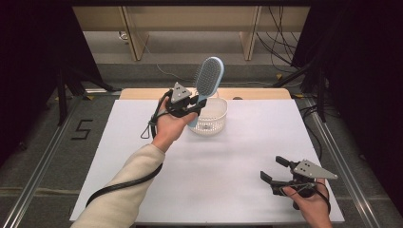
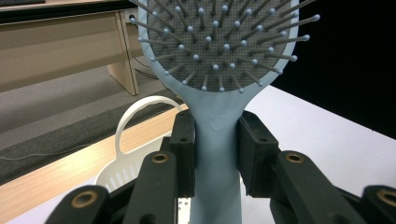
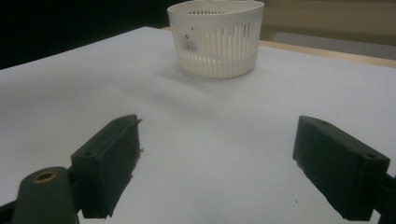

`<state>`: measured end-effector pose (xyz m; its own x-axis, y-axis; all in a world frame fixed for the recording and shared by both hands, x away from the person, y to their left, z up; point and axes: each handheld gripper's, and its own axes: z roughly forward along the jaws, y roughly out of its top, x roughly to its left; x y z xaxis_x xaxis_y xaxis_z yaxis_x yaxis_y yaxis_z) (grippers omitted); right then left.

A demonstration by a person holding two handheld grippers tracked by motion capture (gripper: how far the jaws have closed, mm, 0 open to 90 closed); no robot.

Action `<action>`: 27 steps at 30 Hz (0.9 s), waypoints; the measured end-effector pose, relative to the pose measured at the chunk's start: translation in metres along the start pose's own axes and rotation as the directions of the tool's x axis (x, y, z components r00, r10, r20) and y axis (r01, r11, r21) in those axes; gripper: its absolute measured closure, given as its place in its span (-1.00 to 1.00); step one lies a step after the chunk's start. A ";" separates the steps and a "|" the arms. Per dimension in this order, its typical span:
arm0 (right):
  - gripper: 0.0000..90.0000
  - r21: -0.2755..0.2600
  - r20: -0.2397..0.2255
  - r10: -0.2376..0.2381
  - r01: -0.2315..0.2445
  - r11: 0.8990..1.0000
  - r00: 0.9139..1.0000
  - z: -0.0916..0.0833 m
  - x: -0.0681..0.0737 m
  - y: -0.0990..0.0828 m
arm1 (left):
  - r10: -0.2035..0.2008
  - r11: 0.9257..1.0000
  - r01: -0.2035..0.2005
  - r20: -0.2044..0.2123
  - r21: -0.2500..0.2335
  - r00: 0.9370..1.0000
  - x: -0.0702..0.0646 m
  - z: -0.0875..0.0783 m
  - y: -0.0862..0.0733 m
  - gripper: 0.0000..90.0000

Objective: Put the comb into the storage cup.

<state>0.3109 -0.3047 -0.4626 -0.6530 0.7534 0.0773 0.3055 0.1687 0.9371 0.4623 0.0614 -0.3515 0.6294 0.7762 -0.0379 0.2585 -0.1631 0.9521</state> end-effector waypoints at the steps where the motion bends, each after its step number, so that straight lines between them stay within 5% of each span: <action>1: -0.65 0.001 0.000 -0.001 0.001 1.000 1.000 0.000 0.000 0.000 | 0.000 1.000 0.000 -0.001 0.000 1.000 0.000 0.000 0.000 0.55; 27: -0.65 0.002 -0.002 0.002 -0.002 1.000 1.000 0.000 0.000 0.000 | 0.014 1.000 -0.014 -0.004 -0.004 1.000 0.000 0.006 0.004 0.55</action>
<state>0.3108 -0.3046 -0.4627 -0.6538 0.7525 0.0799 0.3083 0.1685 0.9362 0.4676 0.0566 -0.3500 0.6297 0.7765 -0.0230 0.2464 -0.1715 0.9539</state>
